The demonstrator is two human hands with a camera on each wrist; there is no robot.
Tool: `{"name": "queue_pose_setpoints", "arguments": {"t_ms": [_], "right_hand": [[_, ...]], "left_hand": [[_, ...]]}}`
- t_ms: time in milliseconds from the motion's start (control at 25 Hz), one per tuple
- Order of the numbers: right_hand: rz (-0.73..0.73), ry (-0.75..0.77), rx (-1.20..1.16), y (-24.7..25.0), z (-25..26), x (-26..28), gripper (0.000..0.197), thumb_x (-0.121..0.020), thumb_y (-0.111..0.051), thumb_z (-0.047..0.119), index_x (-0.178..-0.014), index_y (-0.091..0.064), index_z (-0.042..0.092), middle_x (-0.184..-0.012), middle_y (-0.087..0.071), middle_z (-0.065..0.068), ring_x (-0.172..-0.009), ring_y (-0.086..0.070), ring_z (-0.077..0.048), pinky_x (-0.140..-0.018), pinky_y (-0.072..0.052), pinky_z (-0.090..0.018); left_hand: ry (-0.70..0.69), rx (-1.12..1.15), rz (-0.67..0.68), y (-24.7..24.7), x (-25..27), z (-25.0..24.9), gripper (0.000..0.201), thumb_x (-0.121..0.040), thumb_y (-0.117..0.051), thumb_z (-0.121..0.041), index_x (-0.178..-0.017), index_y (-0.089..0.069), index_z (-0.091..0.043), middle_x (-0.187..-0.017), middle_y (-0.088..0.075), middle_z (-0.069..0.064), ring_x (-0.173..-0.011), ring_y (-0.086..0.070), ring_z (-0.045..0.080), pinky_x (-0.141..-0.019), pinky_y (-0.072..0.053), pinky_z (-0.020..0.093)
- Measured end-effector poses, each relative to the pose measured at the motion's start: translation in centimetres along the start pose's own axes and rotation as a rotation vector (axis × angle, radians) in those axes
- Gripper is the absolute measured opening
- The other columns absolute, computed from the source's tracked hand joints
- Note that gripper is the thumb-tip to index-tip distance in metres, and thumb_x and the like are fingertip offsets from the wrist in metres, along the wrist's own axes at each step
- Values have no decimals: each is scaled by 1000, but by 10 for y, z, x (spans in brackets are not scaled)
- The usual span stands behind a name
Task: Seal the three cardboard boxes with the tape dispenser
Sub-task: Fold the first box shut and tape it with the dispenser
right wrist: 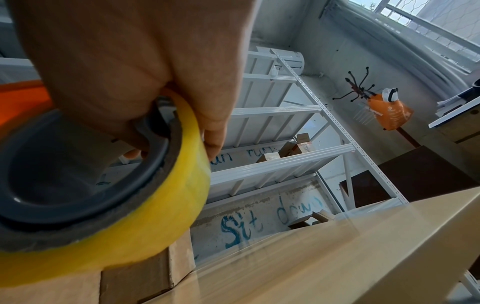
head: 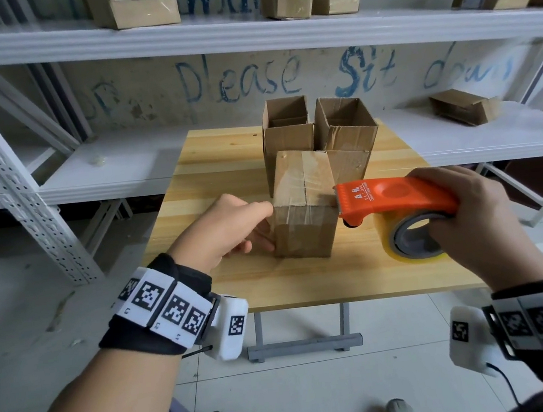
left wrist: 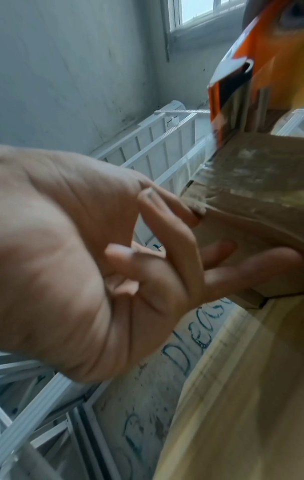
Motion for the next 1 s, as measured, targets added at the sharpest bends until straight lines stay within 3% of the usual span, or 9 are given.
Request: {"name": "queue_pose_setpoints", "arguments": {"t_ms": [80, 160, 200, 280, 360, 440, 520, 840, 1000], "right_hand": [[4, 5, 3, 1, 1, 0, 73, -47, -69, -22, -114, -70, 8, -96, -66, -8, -89, -58, -26, -80, -42, -30], [12, 2, 2, 0, 2, 0, 73, -48, -69, -22, -114, -70, 9, -96, -66, -8, -88, -58, -26, -80, -42, -31], [18, 3, 3, -1, 3, 0, 73, -48, -70, -21, -114, -70, 9, -97, -66, -8, -88, -58, -25, -79, -42, -30], [26, 12, 13, -5, 6, 0, 72, -47, -72, -20, -113, -70, 9, -97, -65, -8, -85, -56, -22, -76, -41, -26], [24, 23, 38, -9, 8, -1, 70, -45, -72, -18, -110, -69, 9, -94, -63, -6, -81, -52, -19, -70, -35, -13], [10, 28, 59, -11, 8, -3, 66, -47, -70, -17, -108, -68, 8, -91, -62, -5, -77, -48, -19, -69, -32, -2], [10, 9, 69, -12, 6, -3, 62, -49, -66, -18, -106, -67, 8, -89, -61, -5, -75, -46, -19, -69, -31, 2], [24, -18, 101, -14, -4, -1, 52, -54, -64, -16, -98, -61, 12, -79, -57, -7, -65, -43, -23, -60, -33, -7], [31, -37, 121, -15, -6, 0, 49, -55, -64, -14, -95, -60, 14, -73, -57, -9, -63, -46, -26, -57, -29, -13]], "left_hand": [[-103, -61, -107, 11, -1, -3, 29, -90, -62, -33, -86, -64, -4, -69, -63, -1, -52, -49, 17, -51, -34, 24], [-367, -99, -253, 23, 8, -21, 7, -94, -65, -26, -96, -68, -20, -89, -68, -12, -64, -64, 7, -59, -48, 20], [-520, -119, -278, 23, 16, -35, 13, -96, -63, -22, -106, -69, -27, -106, -68, -18, -81, -67, -1, -72, -53, 15], [-717, -169, -161, 8, 24, -50, 30, -99, -59, -24, -126, -65, -35, -136, -60, -24, -124, -54, -9, -106, -44, 19], [-738, -303, 18, -17, 23, -50, 48, -100, -58, -35, -147, -49, -37, -156, -39, -24, -147, -28, -5, -124, -22, 31], [-734, -446, 86, -30, 17, -45, 59, -100, -57, -41, -155, -38, -32, -162, -27, -22, -150, -14, -8, -128, -10, 32], [-749, -453, 76, -28, 14, -45, 60, -99, -58, -42, -154, -39, -30, -162, -27, -23, -149, -12, -12, -127, -8, 28], [-764, -399, 41, -26, 14, -47, 62, -91, -71, -41, -148, -49, -29, -157, -36, -24, -143, -21, -18, -124, -10, 19], [-761, -389, 45, -25, 13, -46, 64, -89, -73, -41, -148, -49, -31, -157, -37, -25, -143, -21, -18, -125, -12, 21]]}}
Point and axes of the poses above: each hand's wrist, its own x-axis away from the middle knuckle, its own y-axis out of the back of the hand, z = x × y, the point moved 7 cm from there along -x, towards the middle knuckle
